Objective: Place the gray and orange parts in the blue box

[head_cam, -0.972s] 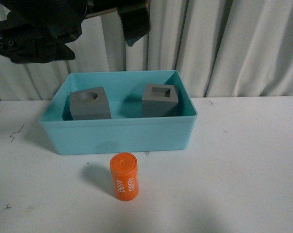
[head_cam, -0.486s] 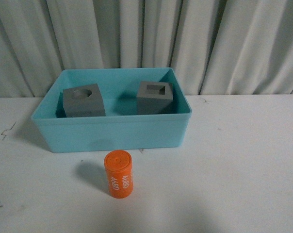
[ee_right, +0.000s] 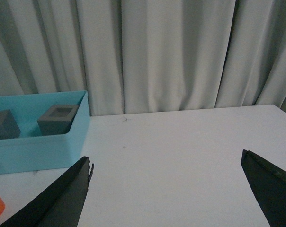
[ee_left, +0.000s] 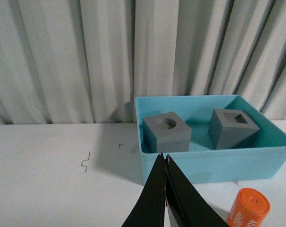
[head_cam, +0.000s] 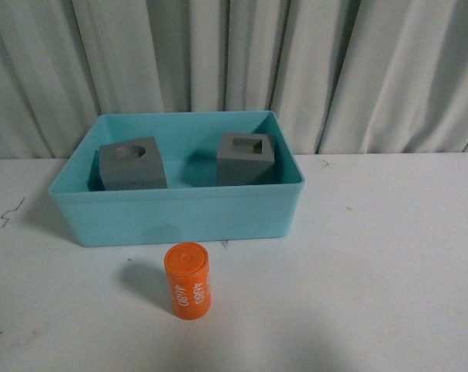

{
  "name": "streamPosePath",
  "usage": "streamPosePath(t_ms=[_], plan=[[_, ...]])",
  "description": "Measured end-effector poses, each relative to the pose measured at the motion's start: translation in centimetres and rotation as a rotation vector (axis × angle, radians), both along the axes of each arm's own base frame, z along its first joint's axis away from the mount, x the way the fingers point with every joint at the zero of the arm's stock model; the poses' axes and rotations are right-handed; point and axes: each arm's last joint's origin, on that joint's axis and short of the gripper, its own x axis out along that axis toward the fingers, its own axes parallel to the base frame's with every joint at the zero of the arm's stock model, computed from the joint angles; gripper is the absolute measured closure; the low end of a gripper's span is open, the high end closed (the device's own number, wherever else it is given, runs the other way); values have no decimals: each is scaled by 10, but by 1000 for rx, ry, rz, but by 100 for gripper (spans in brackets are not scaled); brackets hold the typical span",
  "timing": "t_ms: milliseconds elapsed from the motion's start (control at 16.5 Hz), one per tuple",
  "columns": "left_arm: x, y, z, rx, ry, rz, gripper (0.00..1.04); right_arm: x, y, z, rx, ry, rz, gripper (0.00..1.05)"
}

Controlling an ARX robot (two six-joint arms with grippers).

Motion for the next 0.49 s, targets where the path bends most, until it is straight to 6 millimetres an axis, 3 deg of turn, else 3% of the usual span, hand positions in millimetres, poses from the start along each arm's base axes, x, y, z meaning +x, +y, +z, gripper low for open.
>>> streamPosePath(t_ms=[486], plan=[[-12,29,-11,0,-17,27,103,0,0,0,0,0,0,6]])
